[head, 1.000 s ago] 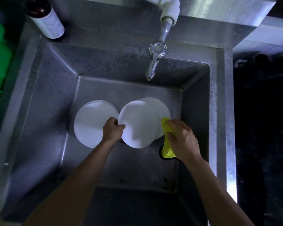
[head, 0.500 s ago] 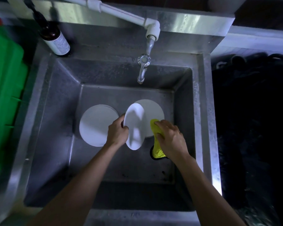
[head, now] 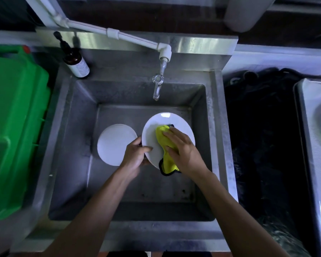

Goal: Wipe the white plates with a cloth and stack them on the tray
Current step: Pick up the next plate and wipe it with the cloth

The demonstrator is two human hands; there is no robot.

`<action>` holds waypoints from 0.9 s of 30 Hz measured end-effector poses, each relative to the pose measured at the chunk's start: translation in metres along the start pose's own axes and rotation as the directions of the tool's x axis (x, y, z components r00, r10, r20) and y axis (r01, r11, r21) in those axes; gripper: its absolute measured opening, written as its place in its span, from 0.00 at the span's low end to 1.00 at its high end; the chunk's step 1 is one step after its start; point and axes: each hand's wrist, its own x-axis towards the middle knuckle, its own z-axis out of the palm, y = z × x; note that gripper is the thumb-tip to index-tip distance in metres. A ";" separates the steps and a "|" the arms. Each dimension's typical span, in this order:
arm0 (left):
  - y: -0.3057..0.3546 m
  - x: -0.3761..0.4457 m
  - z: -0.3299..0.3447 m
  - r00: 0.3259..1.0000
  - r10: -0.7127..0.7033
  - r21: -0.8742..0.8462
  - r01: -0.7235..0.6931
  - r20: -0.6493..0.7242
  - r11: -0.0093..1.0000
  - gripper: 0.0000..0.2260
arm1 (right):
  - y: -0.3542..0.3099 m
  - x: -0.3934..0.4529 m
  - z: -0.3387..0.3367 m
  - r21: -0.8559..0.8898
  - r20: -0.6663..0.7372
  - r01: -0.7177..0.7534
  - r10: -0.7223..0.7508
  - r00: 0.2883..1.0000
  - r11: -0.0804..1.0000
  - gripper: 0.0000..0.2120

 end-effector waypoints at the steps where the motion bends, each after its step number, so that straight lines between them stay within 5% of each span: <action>1: 0.002 -0.004 0.001 1.000 0.005 -0.015 -0.004 0.010 1.000 0.18 | 0.000 -0.001 0.001 -0.059 0.015 0.012 -0.011 1.000 0.998 0.22; 7: 0.005 -0.025 -0.002 0.998 0.029 -0.116 -0.022 0.054 0.993 0.17 | 0.002 -0.022 0.003 -0.336 0.003 0.041 -0.042 0.999 0.941 0.23; 27: 0.007 -0.032 -0.022 0.970 0.058 -0.109 -0.033 0.237 0.993 0.20 | -0.032 0.001 -0.012 -0.310 0.199 0.367 -0.318 0.927 0.877 0.26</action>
